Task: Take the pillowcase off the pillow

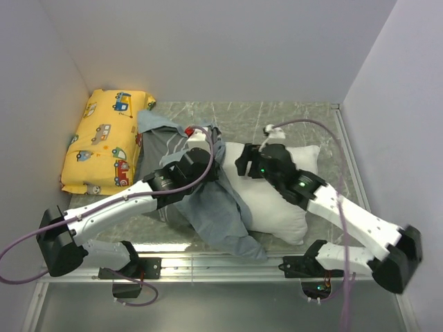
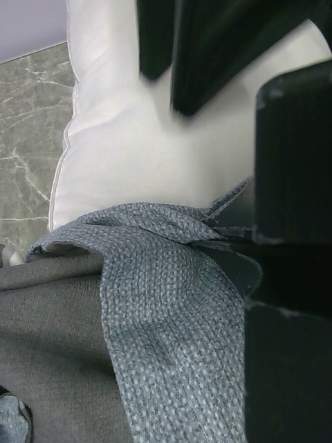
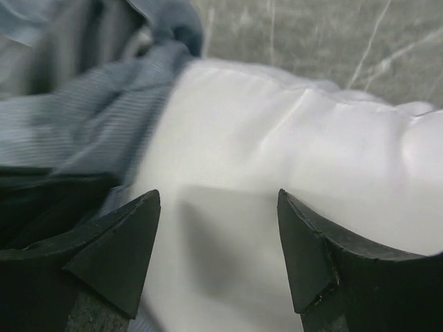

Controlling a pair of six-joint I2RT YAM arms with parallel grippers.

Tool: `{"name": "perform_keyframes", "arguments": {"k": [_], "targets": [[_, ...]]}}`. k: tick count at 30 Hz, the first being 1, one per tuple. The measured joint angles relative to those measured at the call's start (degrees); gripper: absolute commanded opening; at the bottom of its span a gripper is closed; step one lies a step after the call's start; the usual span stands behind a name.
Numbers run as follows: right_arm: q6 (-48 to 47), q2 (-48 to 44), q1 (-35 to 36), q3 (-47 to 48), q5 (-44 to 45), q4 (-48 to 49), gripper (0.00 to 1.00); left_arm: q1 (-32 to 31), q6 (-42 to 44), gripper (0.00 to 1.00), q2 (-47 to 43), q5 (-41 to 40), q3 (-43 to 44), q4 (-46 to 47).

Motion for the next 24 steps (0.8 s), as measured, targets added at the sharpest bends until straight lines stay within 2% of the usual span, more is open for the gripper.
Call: {"name": "perform_keyframes", "arguments": {"k": [2,4,7,8,11,15,20,24], "targets": [[-0.5,6.21,0.24,0.79,0.0,-0.31,0.76,0.0,0.63,0.0,-0.42,0.04,-0.46,0.35],[-1.27,10.67,0.37,0.76,0.07,-0.31,0.71,0.07,1.29,0.01,-0.46,0.0,-0.57,0.68],[-2.58,14.05,0.02,0.87,0.5,1.64,0.12,0.52,2.51,0.0,-0.46,0.0,-0.55,0.63],[-2.71,14.64,-0.42,1.42,0.59,1.73,0.0,0.87,2.97,0.0,-0.46,0.0,-0.55,0.52],[-2.8,16.46,-2.73,4.22,0.07,0.92,0.0,1.99,3.96,0.01,-0.46,-0.02,-0.13,-0.22],[-2.75,16.72,-9.4,7.1,-2.82,-1.99,0.0,5.73,4.72,0.01,-0.83,0.94,1.75,-2.01],[-2.75,15.61,-19.08,11.06,-5.64,-7.32,0.0,17.73,3.58,0.0,-4.68,8.33,1.88,-3.78],[-2.56,15.17,-23.67,12.87,-7.69,-8.15,0.0,27.19,1.55,0.01,-8.98,15.54,-0.22,-4.5]]}}
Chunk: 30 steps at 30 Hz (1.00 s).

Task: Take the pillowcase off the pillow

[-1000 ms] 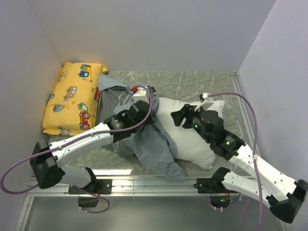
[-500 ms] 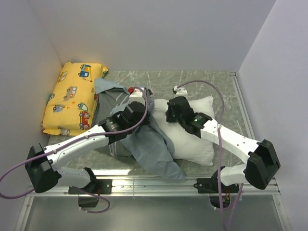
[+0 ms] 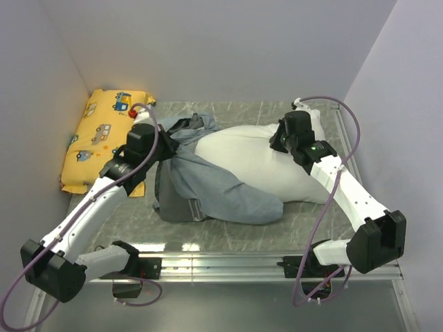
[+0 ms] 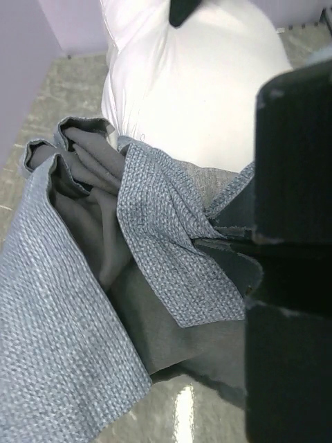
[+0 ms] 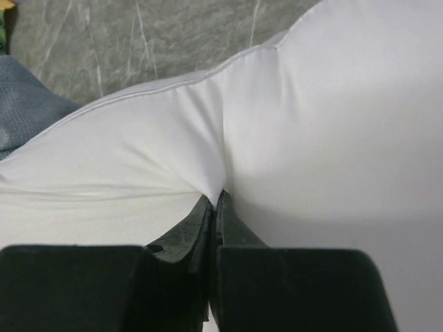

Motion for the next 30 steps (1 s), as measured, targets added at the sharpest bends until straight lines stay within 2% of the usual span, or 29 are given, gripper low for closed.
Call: {"name": "perform_keyframes", "arguments": {"k": [3,7,10,11,13,14,16,17,18,20,23,27,30], "targets": [[0.39,0.0,-0.48,0.0,-1.9,0.39,0.0,4.7,-1.16,0.01,-1.29,5.7,-2.32,1.38],[0.33,0.66,-1.07,-0.35,-2.4,0.83,0.0,6.8,-1.27,0.0,2.36,10.64,-3.32,4.39],[0.17,2.29,-2.12,-0.46,-1.97,1.68,0.0,7.54,-1.25,0.23,8.04,13.18,-2.27,7.02],[0.07,2.71,-2.34,-0.55,-1.68,1.99,0.0,7.69,-1.05,0.42,9.6,13.66,-1.42,7.15],[-0.2,3.54,-2.78,-0.74,-0.85,2.71,0.0,7.98,-0.24,0.6,12.0,14.05,0.76,6.84],[-0.37,3.78,-2.95,-0.94,-0.42,3.02,0.0,8.15,0.26,0.75,12.66,14.01,2.29,6.27],[-0.59,4.0,-3.26,-1.2,0.17,3.39,0.01,8.37,1.4,0.83,12.98,13.77,5.73,4.17],[-0.66,4.0,-3.34,-1.22,0.42,3.41,0.04,8.39,1.95,0.94,13.03,13.46,8.11,2.99],[-0.76,4.0,-3.43,-1.22,0.68,3.5,0.06,8.35,2.54,0.98,13.03,12.81,10.49,2.1],[-0.92,3.98,-3.61,-1.22,1.14,3.5,0.13,7.5,2.91,0.99,12.74,9.66,14.97,0.46],[-1.4,3.98,-3.74,-1.22,1.68,3.5,0.18,4.04,2.19,0.99,10.29,3.37,16.72,-1.33],[-1.97,4.0,-3.82,-1.22,2.25,3.48,0.26,-7.48,-1.68,0.99,2.4,-4.76,10.56,-2.73],[-2.19,3.98,-3.85,-1.22,2.34,3.5,0.39,-16.44,-4.74,0.99,-1.01,-7.98,6.21,-3.15]]}}
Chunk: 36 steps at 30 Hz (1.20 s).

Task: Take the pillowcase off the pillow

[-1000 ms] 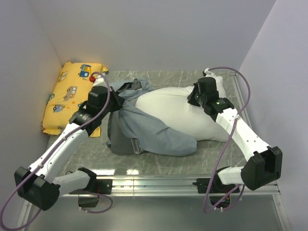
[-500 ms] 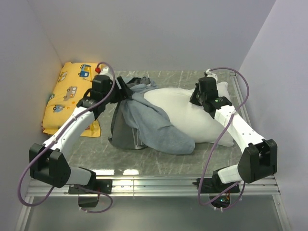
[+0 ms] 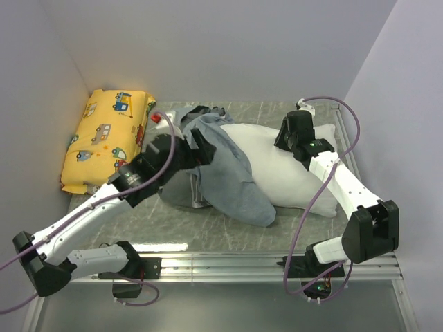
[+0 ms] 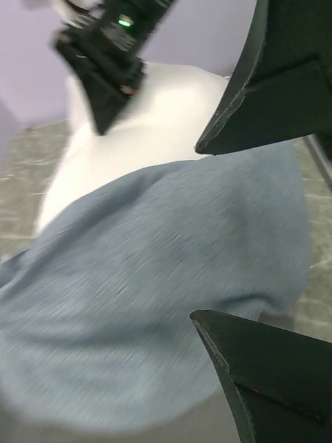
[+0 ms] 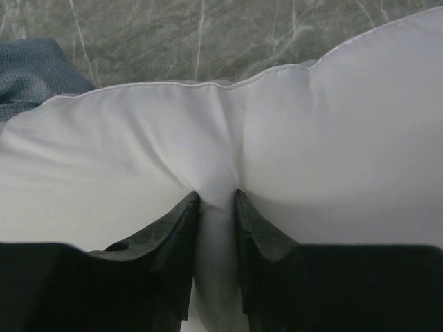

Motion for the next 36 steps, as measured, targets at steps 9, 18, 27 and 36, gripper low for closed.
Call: {"name": "perform_keyframes", "arguments": {"k": [9,18,27,36], "targets": [[-1.79,-0.9,-0.15,0.0,-0.02,-0.68,0.66,-9.53,-4.98,0.6,13.86,-6.25,-4.31,2.32],[-4.79,-11.63,3.98,0.0,-3.45,-4.44,0.77,-6.97,-7.06,0.01,10.38,-6.71,-12.85,6.27],[-5.68,-12.0,15.78,-8.79,-8.46,-2.62,0.82,-4.39,-6.88,0.0,6.67,-5.57,-14.12,6.05],[-3.13,0.96,15.19,-6.12,-6.58,3.13,0.0,9.62,-5.57,0.0,4.79,2.62,-14.75,6.1]]}}
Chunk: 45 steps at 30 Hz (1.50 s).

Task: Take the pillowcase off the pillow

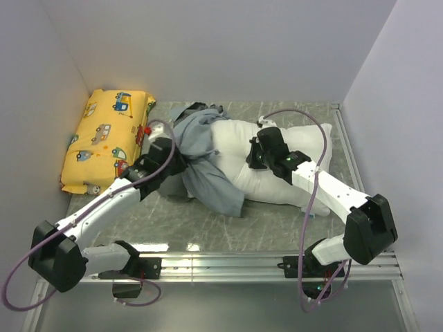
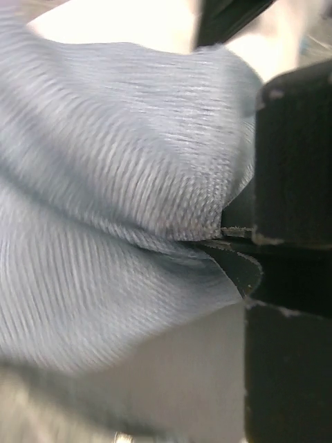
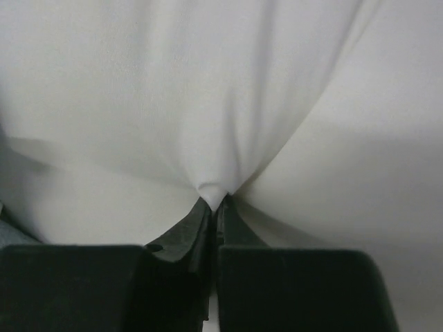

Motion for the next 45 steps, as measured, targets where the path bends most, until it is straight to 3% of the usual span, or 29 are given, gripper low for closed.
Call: {"name": "perform_keyframes", "arguments": {"k": [10,17,20,21,22,27,31,35,38,39,40,42,45], "targets": [[3.54,-7.23,-11.5,0.42,-6.34,-1.77,0.0,26.86,-2.05,0.0,-2.75,17.86,-2.45,1.49],[3.72,-9.22,-13.64,0.79,-8.7,-4.74,0.0,29.62,-2.75,0.0,-0.22,24.06,-3.17,2.91],[3.41,-9.25,-12.2,0.83,-8.15,-5.33,0.36,29.79,-2.75,0.01,1.88,24.96,-4.96,5.73],[3.26,-9.35,-10.38,0.94,-6.21,-5.84,0.52,29.73,-2.69,0.0,2.14,24.79,-5.73,6.25],[2.91,-9.53,-8.33,1.07,-3.54,-6.54,0.58,29.53,-2.6,0.0,2.36,23.96,-6.56,6.49],[1.46,-9.07,6.21,6.19,7.85,-10.97,0.73,27.08,-2.6,0.01,3.89,20.11,-8.24,8.26],[0.22,-3.13,15.82,14.88,14.6,-12.22,0.76,24.76,-2.58,0.01,4.13,18.34,-8.61,9.75],[-1.31,6.58,19.98,20.5,16.79,-11.8,0.77,23.54,-2.51,0.01,4.33,17.44,-8.59,10.51],[-2.25,16.28,20.85,24.3,16.98,-12.72,0.64,23.19,-1.53,0.01,5.35,17.38,-7.52,9.75],[-2.56,18.91,20.81,25.22,17.05,-13.07,0.36,23.12,-0.87,0.01,5.99,17.38,-6.1,8.44],[-3.02,21.59,20.41,26.16,16.9,-13.49,0.2,23.04,-0.15,0.01,6.64,17.35,-4.57,7.61],[-2.58,24.76,19.32,27.19,15.61,-13.18,0.0,22.82,1.84,0.11,7.58,17.35,0.02,4.85],[-1.84,24.44,17.0,27.65,11.61,-11.61,0.0,22.38,5.03,0.46,7.82,17.42,7.04,1.7]]}}
